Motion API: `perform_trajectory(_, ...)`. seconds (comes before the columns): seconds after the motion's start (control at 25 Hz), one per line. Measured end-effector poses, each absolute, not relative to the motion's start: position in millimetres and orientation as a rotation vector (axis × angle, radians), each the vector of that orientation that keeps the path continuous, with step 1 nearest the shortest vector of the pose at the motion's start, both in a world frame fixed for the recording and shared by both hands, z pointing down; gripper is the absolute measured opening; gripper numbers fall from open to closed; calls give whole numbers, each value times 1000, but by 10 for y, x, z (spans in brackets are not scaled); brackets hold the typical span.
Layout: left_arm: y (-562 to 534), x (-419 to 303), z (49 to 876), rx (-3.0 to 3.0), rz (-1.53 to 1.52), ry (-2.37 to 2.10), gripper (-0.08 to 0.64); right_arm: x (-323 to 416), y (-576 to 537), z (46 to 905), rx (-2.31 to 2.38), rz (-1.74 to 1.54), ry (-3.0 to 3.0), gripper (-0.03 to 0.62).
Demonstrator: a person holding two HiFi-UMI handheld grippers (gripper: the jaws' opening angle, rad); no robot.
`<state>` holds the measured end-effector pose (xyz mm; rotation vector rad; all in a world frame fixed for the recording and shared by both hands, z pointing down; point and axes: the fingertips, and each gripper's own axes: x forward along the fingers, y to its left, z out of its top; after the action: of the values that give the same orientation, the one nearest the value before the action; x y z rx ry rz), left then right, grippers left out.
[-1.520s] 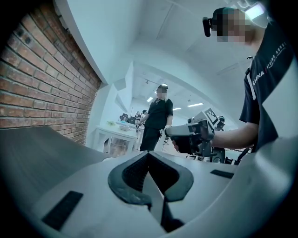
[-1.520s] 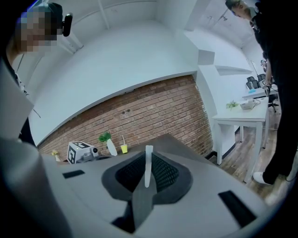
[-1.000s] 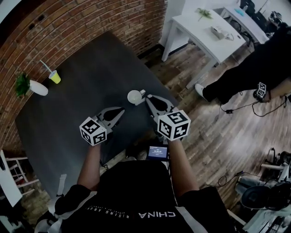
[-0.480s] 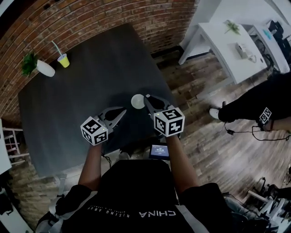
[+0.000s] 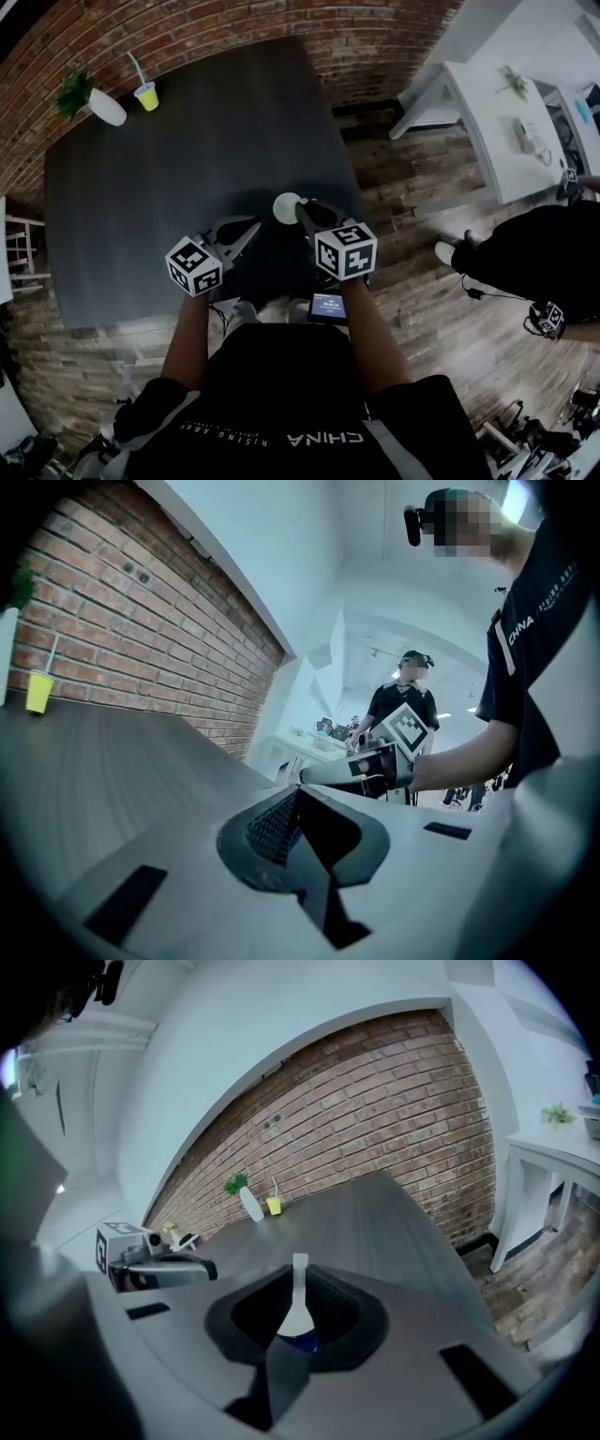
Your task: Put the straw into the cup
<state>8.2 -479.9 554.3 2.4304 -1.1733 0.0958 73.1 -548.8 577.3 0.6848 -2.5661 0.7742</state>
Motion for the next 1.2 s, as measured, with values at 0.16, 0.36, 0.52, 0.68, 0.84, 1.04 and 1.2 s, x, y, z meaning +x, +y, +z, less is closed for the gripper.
perform_trajectory(0.16, -4777, 73, 5581, 2409, 97, -1206, 5, 706, -5492, 5824, 648, 787, -2565, 46)
perform_trajectory(0.36, -4773, 52, 5568, 2400, 98, -1225, 5, 690, -5484, 5872, 631, 801, -2548, 46)
perform_trajectory(0.52, -4763, 49, 5547, 2401, 95, -1227, 5, 699, -5469, 5880, 631, 823, -2544, 48)
perform_trajectory(0.68, -4764, 65, 5544, 2410, 96, -1210, 5, 714, -5475, 5888, 645, 842, -2534, 48)
perform_trajectory(0.84, -4765, 84, 5530, 2421, 98, -1193, 5, 787, -5519, 5876, 696, 856, -2528, 49)
perform_trajectory(1.04, -4772, 84, 5525, 2437, 96, -1168, 5, 877, -5584, 5784, 769, 864, -2558, 49)
perform_trajectory(1.2, -4783, 98, 5508, 2452, 96, -1143, 5, 954, -5629, 5637, 829, 837, -2594, 49)
